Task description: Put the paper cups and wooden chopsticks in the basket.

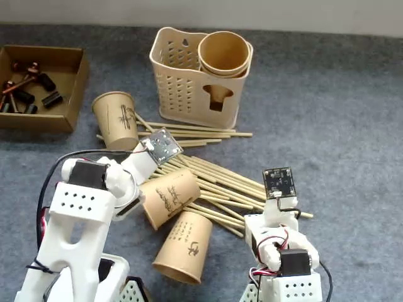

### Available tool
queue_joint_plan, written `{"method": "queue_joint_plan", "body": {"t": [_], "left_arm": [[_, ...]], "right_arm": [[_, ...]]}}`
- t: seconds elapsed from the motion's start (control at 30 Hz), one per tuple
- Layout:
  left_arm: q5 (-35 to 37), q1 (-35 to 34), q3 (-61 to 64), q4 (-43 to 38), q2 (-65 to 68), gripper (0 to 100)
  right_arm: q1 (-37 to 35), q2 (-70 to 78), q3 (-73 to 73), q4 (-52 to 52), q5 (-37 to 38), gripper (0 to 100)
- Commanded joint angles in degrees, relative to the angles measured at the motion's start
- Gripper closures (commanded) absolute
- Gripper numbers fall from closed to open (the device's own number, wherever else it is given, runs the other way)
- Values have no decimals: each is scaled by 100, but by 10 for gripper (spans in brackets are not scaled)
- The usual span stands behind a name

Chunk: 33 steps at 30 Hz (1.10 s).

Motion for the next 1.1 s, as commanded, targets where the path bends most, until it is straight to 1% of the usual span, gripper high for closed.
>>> {"method": "queue_joint_plan", "body": {"t": [0.0, 0.13, 0.23, 0.43, 0.8, 1.07], "left_arm": [[264, 198, -286, -88, -13, 822], [642, 602, -295, -105, -13, 822], [967, 857, -295, -334, -13, 822], [1284, 1191, -268, -747, -13, 822], [1310, 1956, -259, -765, -13, 822], [1284, 2642, -251, -791, -4, 825]], "right_arm": [[-31, -40, 664, 4, 53, 993], [-31, -40, 664, 4, 53, 993], [-31, -40, 664, 4, 53, 993], [-31, -40, 664, 4, 53, 993], [-31, -40, 664, 4, 53, 993], [-31, -40, 664, 4, 53, 993]]}}
